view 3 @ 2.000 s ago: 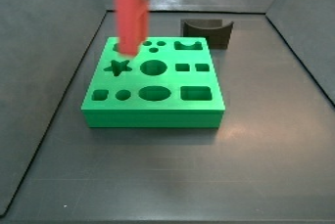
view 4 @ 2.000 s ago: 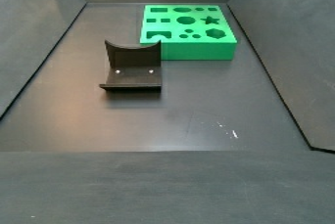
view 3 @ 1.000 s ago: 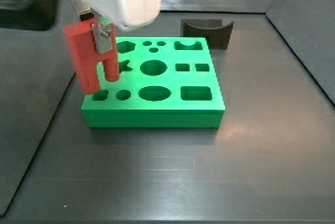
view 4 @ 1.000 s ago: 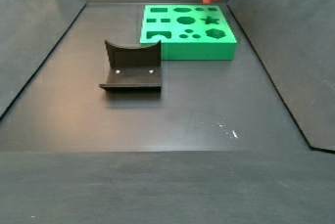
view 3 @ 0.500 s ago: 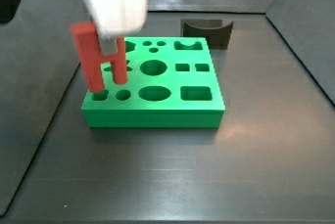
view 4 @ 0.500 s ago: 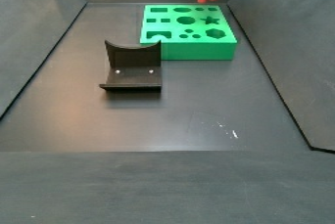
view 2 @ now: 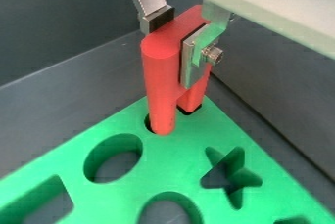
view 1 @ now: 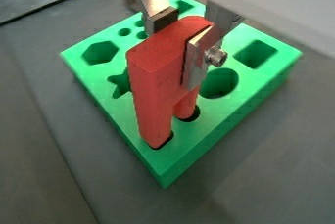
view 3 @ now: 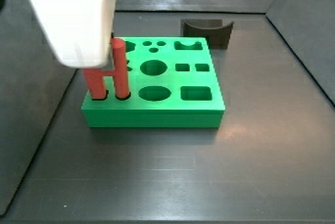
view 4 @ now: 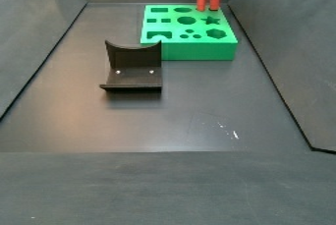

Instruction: Insert the square-circle object.

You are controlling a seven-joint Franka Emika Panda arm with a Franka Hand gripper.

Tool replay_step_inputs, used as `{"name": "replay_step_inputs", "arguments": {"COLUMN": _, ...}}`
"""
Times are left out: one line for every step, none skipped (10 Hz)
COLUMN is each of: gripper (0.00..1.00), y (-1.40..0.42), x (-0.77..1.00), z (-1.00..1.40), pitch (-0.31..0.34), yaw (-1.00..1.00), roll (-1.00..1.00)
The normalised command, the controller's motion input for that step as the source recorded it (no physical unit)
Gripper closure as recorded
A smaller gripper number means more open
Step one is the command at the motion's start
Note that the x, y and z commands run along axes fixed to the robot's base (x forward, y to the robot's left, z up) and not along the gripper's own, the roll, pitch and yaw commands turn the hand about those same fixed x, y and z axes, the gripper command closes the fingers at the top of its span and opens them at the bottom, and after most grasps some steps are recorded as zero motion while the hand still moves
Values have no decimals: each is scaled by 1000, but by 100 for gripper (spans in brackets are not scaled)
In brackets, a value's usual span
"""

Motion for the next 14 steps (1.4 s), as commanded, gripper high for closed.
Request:
{"name": "replay_step_inputs", "arguments": {"gripper": 100, "y": -37, "x": 0, "z": -69, "pitch": 20, "yaw": -929, "roll": -154}}
{"name": "replay_step_inputs", "arguments": {"gripper": 100, "y": -31, "x": 0, "z": -134, "pitch": 0, "yaw": -809, "roll": -211}}
{"name": "replay_step_inputs", "arguments": {"gripper": 100, "y": -3, "x": 0, "z": -266, "pitch": -23, "yaw": -434, "roll": -216}}
{"name": "replay_step_inputs", "arguments": {"gripper": 100, "y": 0, "x": 0, "z": -326, "pitch": -81, "yaw": -40, "roll": -277}}
{"name": "replay_step_inputs", "arguments": {"gripper": 100, "y": 23, "x": 0, "z": -326, "pitch": -121, "yaw": 31, "roll": -319}}
{"name": "replay_step_inputs", "arguments": {"gripper": 100, "y": 77, "x": 0, "z": -269, "pitch": -131, "yaw": 174, "roll": -399}}
{"name": "replay_step_inputs", "arguments": {"gripper": 100, "y": 80, "x": 0, "z": -166, "pitch": -117, "yaw": 326, "roll": -439}}
{"name": "replay_step_inputs", "arguments": {"gripper": 100, "y": 100, "x": -3, "z": -214, "pitch": -107, "yaw": 463, "roll": -410}}
{"name": "replay_step_inputs", "arguments": {"gripper": 100, "y": 29, "x": -31, "z": -400, "pitch": -139, "yaw": 223, "roll": -251}}
{"name": "replay_step_inputs", "arguments": {"gripper": 100, "y": 3, "x": -160, "z": -389, "pitch": -183, "yaw": 0, "roll": -136}}
{"name": "replay_step_inputs", "arguments": {"gripper": 100, "y": 0, "x": -317, "z": -357, "pitch": -226, "yaw": 0, "roll": 0}}
{"name": "replay_step_inputs", "arguments": {"gripper": 100, "y": 0, "x": -380, "z": -357, "pitch": -246, "yaw": 0, "roll": 33}}
{"name": "replay_step_inputs", "arguments": {"gripper": 100, "y": -6, "x": -306, "z": -311, "pitch": -227, "yaw": 0, "roll": 27}}
{"name": "replay_step_inputs", "arguments": {"gripper": 100, "y": -89, "x": -277, "z": -283, "pitch": -226, "yaw": 0, "roll": 86}}
